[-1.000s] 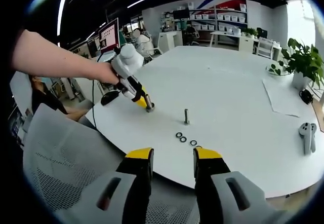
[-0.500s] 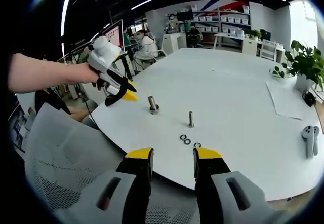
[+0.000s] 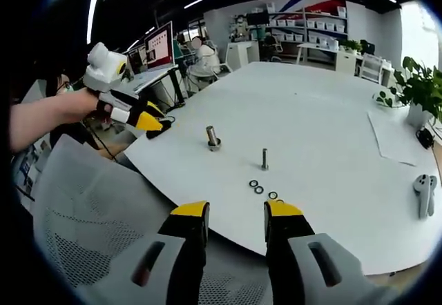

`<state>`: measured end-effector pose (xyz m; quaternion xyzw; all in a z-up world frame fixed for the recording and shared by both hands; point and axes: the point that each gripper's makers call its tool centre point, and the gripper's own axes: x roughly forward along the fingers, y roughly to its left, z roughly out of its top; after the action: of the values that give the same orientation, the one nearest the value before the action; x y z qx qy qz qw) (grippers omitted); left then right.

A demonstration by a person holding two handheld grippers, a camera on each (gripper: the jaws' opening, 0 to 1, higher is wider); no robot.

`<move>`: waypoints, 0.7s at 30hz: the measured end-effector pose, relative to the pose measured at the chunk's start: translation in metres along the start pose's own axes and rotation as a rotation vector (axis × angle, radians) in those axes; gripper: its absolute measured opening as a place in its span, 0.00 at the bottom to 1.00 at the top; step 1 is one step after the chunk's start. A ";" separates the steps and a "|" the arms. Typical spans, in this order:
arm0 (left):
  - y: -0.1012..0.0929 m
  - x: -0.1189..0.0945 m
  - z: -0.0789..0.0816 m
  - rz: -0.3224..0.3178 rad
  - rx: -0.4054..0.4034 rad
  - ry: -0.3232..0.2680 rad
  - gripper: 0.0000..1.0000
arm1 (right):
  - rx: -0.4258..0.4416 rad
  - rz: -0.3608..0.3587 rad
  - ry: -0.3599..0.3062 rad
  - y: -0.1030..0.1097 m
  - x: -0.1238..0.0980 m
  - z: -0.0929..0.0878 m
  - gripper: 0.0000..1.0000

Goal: Place the washer onto the threaded stud by aligning its center hole with the stud, sliding it down to the base, and recovering from edge contact or off-axis alignment until the washer reaches the visible bottom stop.

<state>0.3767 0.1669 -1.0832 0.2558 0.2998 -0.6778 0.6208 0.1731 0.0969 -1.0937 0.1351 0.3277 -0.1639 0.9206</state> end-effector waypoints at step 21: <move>-0.004 -0.046 -0.030 0.016 -0.056 -0.079 0.34 | -0.030 0.016 0.040 0.004 0.001 -0.006 0.35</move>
<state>0.3763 0.2202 -1.0703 0.2139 0.2919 -0.6737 0.6444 0.1718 0.1025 -1.0980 0.1272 0.3473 -0.1491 0.9170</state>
